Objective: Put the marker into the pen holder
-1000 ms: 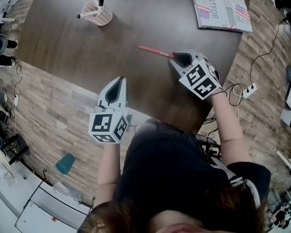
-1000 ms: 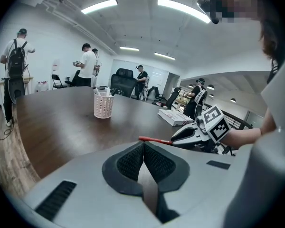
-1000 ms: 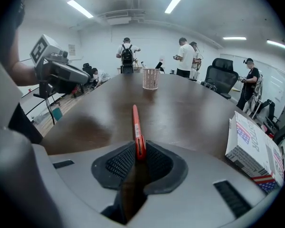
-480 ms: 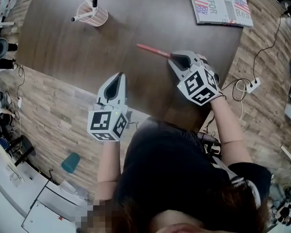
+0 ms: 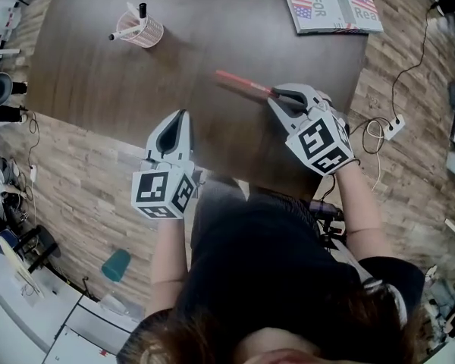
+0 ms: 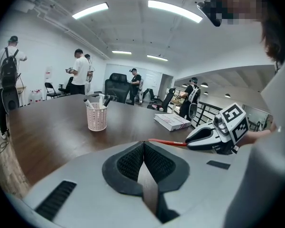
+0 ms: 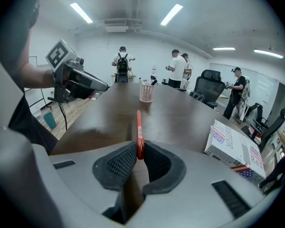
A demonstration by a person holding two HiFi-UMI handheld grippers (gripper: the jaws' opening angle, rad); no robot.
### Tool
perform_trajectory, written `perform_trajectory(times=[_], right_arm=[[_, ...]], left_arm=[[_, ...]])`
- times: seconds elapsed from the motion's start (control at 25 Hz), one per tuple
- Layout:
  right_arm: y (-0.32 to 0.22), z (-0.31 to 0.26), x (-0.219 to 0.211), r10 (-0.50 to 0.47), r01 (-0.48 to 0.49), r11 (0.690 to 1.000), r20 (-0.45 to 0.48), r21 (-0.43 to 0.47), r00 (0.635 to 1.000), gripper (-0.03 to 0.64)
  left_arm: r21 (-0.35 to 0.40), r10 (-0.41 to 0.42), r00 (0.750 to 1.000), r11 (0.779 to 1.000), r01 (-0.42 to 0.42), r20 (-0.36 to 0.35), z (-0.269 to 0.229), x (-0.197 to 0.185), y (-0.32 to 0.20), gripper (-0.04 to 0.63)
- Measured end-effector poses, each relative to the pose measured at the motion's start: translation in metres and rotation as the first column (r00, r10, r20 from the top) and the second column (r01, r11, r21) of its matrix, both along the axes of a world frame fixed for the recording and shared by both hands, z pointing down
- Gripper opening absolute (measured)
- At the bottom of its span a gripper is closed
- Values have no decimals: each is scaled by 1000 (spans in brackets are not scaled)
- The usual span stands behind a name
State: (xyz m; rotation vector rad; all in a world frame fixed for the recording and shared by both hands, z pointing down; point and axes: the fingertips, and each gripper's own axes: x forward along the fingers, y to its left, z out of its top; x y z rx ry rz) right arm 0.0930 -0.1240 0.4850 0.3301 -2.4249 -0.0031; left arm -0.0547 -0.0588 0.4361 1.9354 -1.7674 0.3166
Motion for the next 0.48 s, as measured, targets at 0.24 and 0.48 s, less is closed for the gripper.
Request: perform_trajectory(times=[0.24, 0.48], right_arm=[[5, -31, 14, 104, -104, 995, 22, -2, 994, 64], [9, -59, 9, 211, -211, 977, 10, 8, 977, 64]], left_arm=[[52, 61, 998, 997, -61, 0, -16, -9, -18, 28], [84, 126, 992, 989, -124, -18, -27, -36, -35, 28]])
